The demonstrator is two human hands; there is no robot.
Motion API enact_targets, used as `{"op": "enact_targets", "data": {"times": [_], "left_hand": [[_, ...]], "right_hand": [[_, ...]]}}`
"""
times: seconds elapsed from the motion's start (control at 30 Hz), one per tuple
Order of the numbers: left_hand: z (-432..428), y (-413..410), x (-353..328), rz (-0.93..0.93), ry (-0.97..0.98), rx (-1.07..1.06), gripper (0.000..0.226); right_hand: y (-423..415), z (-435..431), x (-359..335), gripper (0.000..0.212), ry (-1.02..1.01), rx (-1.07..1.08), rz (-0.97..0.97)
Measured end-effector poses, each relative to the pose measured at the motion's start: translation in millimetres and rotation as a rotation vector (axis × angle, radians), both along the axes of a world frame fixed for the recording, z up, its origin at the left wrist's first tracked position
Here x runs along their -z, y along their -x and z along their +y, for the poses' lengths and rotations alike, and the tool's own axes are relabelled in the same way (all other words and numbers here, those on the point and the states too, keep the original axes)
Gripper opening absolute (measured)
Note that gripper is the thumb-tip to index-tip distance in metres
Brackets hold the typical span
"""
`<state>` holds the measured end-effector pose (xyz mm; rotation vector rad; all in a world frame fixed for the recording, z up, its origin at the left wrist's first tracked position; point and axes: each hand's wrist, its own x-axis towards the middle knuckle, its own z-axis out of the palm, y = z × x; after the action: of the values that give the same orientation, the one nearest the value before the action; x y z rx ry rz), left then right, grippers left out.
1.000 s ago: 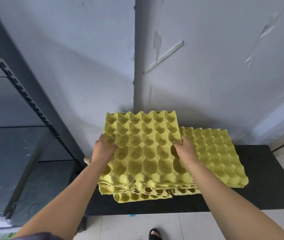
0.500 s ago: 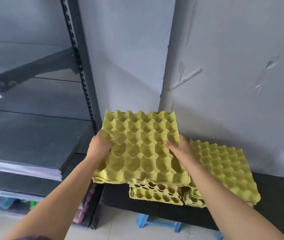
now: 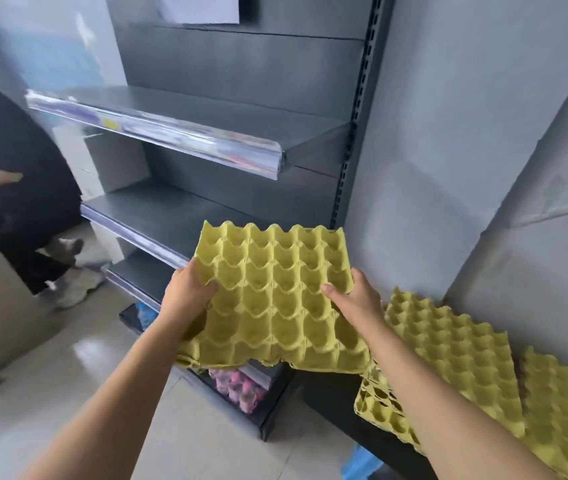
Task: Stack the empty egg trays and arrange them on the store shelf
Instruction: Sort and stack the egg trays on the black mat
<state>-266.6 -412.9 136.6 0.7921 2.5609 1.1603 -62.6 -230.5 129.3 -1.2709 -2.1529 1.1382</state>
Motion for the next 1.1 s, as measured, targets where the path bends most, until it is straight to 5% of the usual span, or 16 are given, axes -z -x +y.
{"op": "enact_targets", "data": {"times": [0.43,1.1], "left_hand": [[-77.2,248.6,5.4,0.047,0.108,-0.119,0.052],[2.9,515.7,26.5,-0.212,0.014,-0.085,0.027]], "right_hand": [[266.6,-63.2,10.0,0.079,0.069,-0.101,0.018],[540.9,6.6,40.7,0.08,0.038,-0.038,-0.136]]}}
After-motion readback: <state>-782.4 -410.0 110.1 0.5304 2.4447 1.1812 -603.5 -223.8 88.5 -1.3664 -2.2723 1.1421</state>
